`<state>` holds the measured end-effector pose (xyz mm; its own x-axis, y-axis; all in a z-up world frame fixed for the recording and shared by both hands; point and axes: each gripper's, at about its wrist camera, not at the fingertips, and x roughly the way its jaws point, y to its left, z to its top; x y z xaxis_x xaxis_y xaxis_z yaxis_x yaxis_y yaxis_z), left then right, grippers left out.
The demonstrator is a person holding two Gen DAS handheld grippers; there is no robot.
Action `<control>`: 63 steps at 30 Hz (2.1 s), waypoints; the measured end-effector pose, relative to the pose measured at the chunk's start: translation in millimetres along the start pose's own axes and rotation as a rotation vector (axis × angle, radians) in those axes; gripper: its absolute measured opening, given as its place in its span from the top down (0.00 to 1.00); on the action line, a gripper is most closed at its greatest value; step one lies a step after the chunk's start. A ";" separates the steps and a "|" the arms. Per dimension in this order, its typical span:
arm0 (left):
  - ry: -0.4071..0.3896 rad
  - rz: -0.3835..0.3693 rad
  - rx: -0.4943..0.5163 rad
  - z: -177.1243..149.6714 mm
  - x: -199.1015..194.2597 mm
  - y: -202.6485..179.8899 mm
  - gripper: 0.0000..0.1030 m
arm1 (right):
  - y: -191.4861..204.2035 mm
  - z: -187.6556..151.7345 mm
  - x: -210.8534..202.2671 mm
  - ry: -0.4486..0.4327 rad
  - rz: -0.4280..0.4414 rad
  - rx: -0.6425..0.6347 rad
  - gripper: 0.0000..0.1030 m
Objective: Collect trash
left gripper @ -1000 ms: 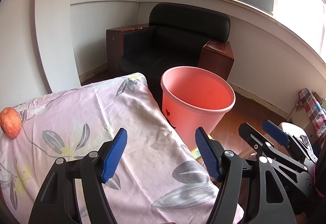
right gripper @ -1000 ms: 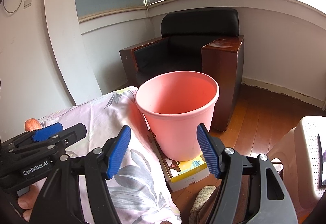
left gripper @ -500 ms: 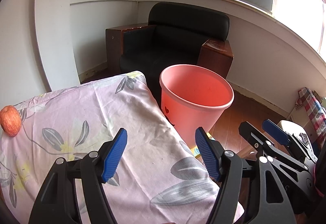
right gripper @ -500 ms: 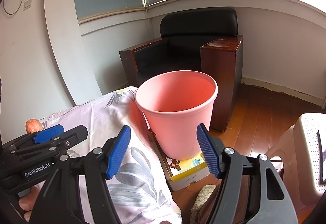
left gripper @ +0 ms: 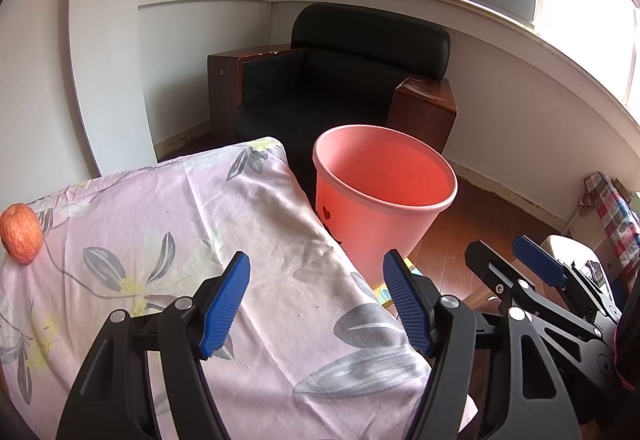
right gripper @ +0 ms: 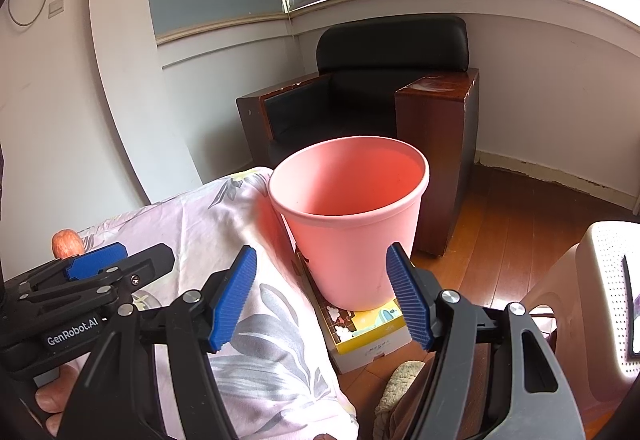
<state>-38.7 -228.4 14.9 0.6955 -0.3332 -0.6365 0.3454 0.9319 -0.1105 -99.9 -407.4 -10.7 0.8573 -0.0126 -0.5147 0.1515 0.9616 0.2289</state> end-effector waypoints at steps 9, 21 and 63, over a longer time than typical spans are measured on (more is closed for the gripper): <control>-0.001 0.000 0.000 0.6 -1.2 0.1 0.34 | 1.5 -1.1 -2.6 -0.003 0.001 -0.002 0.34; -0.002 -0.003 -0.004 0.8 -3.1 -0.5 0.34 | 1.9 -1.0 -3.2 -0.005 0.001 -0.003 0.34; 0.025 -0.012 -0.007 -2.7 0.9 -1.2 0.35 | -3.4 -4.9 0.6 0.029 0.013 0.013 0.34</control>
<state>-40.1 -229.5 12.4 0.6755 -0.3411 -0.6537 0.3493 0.9288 -0.1238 -102.3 -409.3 -15.9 0.8445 0.0076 -0.5355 0.1473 0.9580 0.2459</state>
